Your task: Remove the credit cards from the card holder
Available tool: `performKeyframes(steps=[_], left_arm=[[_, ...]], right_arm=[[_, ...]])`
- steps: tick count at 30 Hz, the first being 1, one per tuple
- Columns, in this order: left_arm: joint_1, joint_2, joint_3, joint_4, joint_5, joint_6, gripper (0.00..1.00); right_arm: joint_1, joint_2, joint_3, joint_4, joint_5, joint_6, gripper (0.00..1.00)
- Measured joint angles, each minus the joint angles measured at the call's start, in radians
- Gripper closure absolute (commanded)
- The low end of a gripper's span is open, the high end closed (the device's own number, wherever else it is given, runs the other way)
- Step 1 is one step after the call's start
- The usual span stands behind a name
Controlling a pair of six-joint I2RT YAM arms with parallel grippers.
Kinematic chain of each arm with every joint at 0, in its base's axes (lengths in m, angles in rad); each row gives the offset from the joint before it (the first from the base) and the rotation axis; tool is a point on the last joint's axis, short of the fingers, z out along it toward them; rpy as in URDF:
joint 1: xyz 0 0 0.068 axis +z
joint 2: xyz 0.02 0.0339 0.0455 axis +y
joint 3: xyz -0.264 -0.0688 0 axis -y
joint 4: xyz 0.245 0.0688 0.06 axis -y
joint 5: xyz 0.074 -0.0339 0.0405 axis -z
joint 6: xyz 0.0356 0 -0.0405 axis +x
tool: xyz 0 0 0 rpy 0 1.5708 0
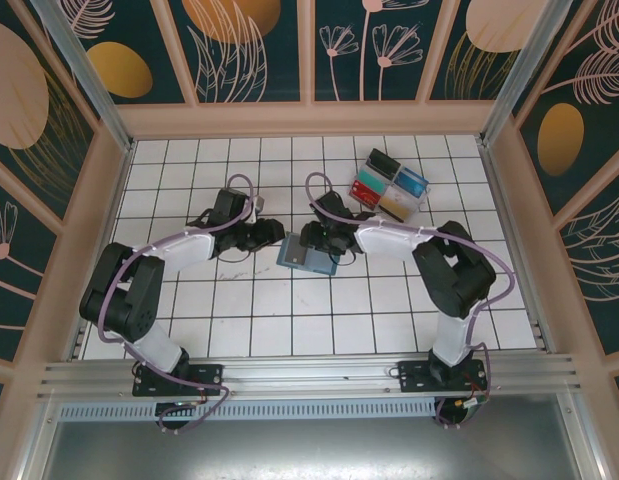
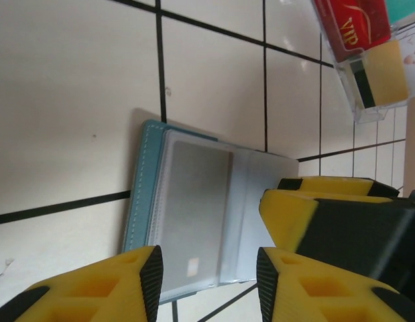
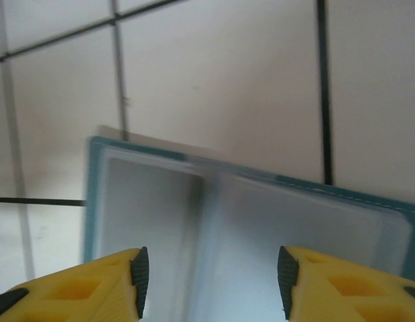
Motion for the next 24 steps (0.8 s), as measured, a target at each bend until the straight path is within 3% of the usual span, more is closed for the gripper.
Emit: performKeyframes(steps=[14,24], left_arm=[[0.0,0.052,-0.029,0.054,0.027,-0.06,0.5],[-0.002,0.08,-0.03,0.061,0.066,-0.061,0.58]], right_arm=[[0.04,0.098,0.106,-0.087,0.095,-0.05,0.35],[0.051,0.133,0.142,-0.133,0.171,-0.067,0.53]])
